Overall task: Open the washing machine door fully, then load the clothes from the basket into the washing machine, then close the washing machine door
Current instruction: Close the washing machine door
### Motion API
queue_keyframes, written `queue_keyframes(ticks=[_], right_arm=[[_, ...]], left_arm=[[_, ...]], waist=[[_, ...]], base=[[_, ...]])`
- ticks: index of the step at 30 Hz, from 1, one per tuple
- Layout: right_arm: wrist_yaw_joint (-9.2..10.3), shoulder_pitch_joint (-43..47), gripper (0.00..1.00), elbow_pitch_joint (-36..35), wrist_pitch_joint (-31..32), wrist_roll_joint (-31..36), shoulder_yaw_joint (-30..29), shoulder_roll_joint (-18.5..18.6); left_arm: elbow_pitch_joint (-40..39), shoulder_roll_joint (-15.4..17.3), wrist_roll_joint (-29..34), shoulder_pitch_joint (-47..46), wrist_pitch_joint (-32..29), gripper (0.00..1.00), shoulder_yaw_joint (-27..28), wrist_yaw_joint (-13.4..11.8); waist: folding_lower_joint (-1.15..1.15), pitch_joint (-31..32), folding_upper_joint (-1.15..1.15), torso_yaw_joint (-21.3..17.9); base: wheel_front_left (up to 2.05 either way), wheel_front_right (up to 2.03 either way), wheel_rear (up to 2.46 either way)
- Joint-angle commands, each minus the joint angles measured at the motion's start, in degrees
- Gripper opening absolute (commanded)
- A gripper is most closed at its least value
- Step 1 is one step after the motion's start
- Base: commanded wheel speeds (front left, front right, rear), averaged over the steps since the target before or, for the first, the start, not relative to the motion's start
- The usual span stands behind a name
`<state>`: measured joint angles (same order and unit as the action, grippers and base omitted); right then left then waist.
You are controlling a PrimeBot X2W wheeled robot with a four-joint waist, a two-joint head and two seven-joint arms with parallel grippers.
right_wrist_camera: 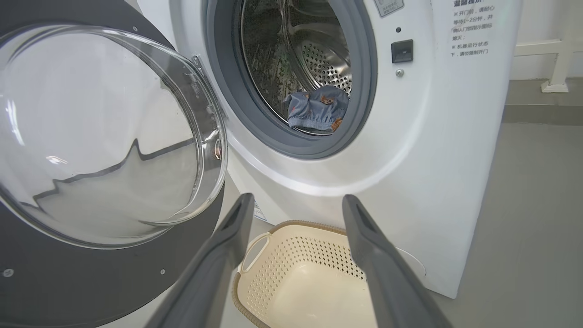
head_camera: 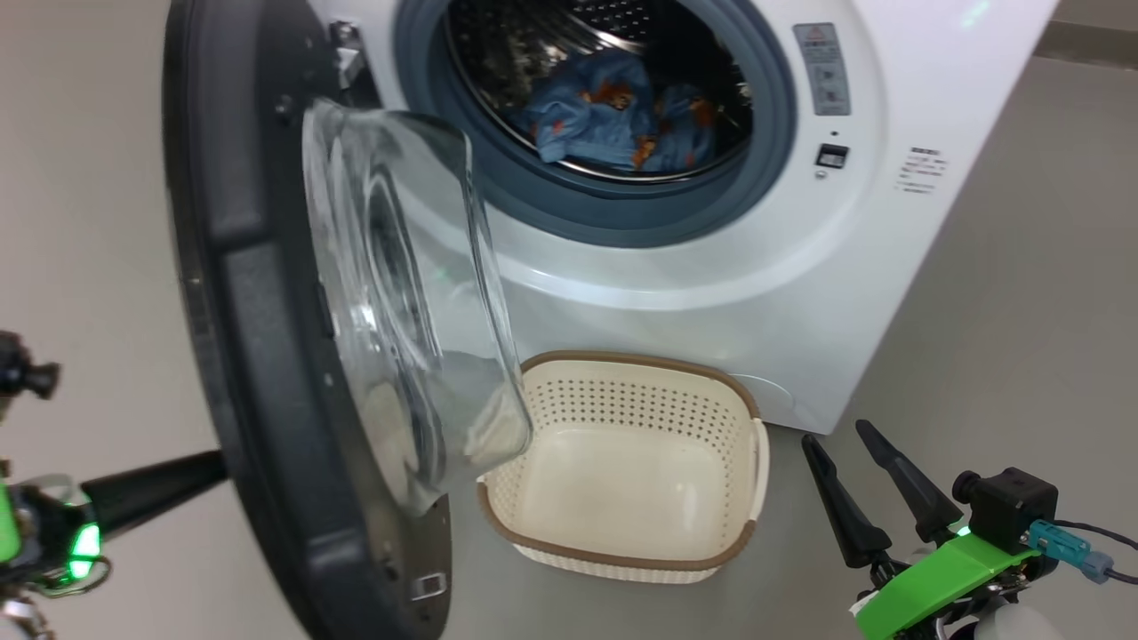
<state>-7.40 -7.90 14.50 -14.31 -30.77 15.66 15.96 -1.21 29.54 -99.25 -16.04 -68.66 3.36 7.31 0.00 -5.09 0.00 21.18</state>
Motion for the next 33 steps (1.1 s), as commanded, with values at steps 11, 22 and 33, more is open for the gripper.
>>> queue_keyframes(ticks=[11, 22, 33], right_arm=[[-0.09, -0.26, 1.0, -2.21, -0.69, 1.37, -0.89, -1.43], [-0.09, 0.11, 1.0, -2.9, -0.69, 1.73, -2.31, -2.11], [-0.09, 0.42, 1.0, -3.14, -0.69, 1.89, -2.6, -2.66]], left_arm=[[-0.41, -2.89, 1.43, -8.26, 1.36, 0.0, -1.82, 0.18], [5.62, -7.63, 4.92, -14.45, 6.37, 0.0, -3.29, 0.18], [11.13, -9.03, 7.13, -17.59, 9.54, 0.0, -2.74, 0.18]], waist=[[0.0, -1.48, 0.0, -9.43], [0.0, -1.84, 0.0, -17.63], [0.0, -1.56, 0.0, -21.27]], base=[[0.0, 0.0, 0.0], [0.0, 0.0, 0.0], [0.0, 0.0, 0.0]])
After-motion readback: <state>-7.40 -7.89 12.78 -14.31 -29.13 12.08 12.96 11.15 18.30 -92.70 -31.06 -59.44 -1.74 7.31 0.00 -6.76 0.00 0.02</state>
